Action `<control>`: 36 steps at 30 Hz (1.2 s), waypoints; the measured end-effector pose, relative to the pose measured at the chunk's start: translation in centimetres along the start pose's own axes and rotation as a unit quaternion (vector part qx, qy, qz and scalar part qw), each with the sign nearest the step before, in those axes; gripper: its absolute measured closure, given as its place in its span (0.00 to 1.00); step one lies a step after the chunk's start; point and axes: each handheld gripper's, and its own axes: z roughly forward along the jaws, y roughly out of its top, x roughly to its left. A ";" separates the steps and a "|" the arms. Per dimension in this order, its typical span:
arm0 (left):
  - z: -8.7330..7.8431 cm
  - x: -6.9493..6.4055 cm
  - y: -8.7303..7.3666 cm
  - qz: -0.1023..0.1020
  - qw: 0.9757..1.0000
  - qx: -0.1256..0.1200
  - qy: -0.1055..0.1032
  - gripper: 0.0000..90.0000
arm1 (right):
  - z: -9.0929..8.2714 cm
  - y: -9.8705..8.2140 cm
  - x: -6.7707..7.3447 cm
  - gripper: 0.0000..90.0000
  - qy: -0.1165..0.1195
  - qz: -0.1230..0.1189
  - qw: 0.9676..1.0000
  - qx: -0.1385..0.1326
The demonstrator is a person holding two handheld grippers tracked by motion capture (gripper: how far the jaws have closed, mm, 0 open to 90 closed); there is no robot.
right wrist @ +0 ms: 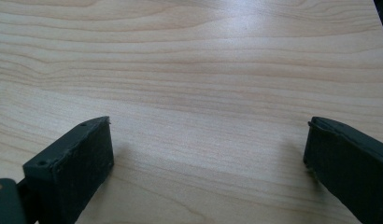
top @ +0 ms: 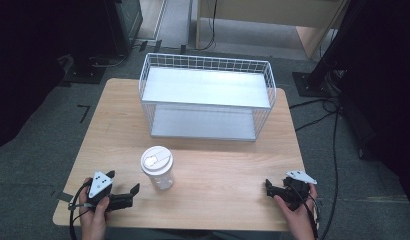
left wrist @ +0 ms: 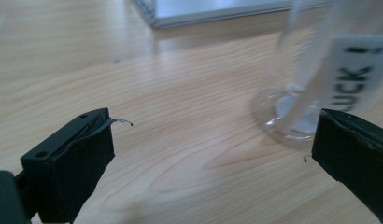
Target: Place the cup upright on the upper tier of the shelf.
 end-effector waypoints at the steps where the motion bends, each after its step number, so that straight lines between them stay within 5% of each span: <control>1: 0.1 -0.3 0.1 0.005 1.000 -0.004 -0.006 0.00 | 0.0 0.0 0.0 0.02 0.000 0.000 1.000 0.000; 11: 0.9 -2.9 0.7 0.037 0.998 -0.015 -0.053 0.00 | 0.0 0.0 0.0 0.02 0.000 0.000 1.000 0.000; 23: 2.2 -4.2 1.9 0.033 0.992 -0.048 -0.112 0.00 | 0.0 0.0 0.0 0.02 0.000 0.000 1.000 0.000; 28: 2.8 -4.9 2.6 0.048 0.993 -0.057 -0.096 0.00 | 0.0 0.0 0.0 0.02 0.000 0.000 1.000 0.000; 33: 3.4 -5.0 3.0 0.035 0.989 -0.071 -0.121 0.00 | 0.0 0.0 0.0 0.02 0.000 0.000 1.000 0.000; 36: 3.4 -5.4 3.1 0.040 0.990 -0.074 -0.109 0.00 | 0.0 0.0 0.0 0.02 0.000 0.000 1.000 0.000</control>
